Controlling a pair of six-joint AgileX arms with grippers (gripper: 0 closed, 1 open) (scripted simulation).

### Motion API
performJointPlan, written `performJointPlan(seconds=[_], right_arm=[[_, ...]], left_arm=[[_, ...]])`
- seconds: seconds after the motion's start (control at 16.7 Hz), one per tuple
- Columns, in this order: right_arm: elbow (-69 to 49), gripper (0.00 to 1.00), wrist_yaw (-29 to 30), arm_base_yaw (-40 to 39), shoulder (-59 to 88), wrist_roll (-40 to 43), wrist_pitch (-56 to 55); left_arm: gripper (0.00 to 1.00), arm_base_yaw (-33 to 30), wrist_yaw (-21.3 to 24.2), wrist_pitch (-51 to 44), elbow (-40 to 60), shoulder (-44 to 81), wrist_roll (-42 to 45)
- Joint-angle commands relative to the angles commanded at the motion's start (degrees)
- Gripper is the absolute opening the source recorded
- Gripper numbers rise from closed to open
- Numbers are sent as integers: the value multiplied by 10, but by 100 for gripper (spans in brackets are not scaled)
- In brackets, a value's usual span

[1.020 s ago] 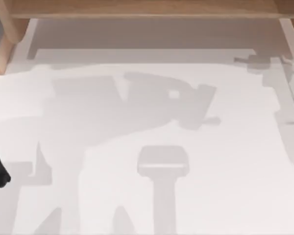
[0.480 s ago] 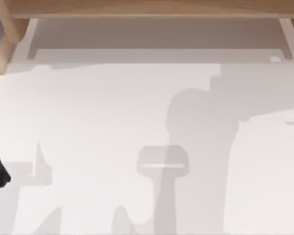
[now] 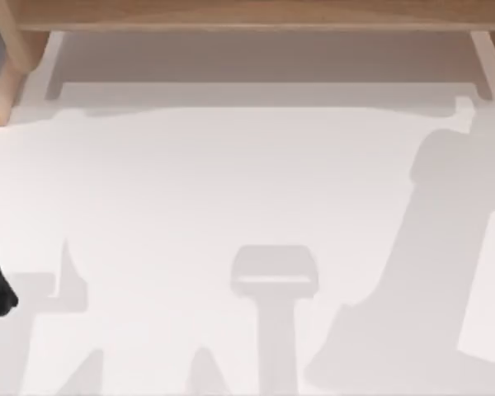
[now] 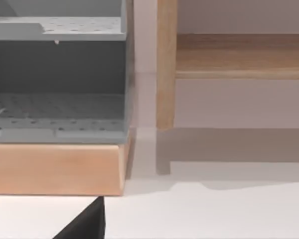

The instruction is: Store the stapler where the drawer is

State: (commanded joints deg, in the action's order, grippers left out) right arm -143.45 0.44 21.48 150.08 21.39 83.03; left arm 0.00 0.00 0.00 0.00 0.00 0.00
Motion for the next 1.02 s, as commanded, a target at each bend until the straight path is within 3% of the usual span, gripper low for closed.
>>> performJointPlan(seconds=[0.3, 0.72, 1.02], right_arm=[[-6, 0, 0, -3, -6, -2, 0], [-55, 0, 15, 1, -128, -64, 11], [-32, 0, 22, 11, -91, -50, -12]], left_arm=[[100, 0, 0, 0, 0, 0, 0], [100, 0, 0, 0, 0, 0, 0], [100, 0, 0, 0, 0, 0, 0]])
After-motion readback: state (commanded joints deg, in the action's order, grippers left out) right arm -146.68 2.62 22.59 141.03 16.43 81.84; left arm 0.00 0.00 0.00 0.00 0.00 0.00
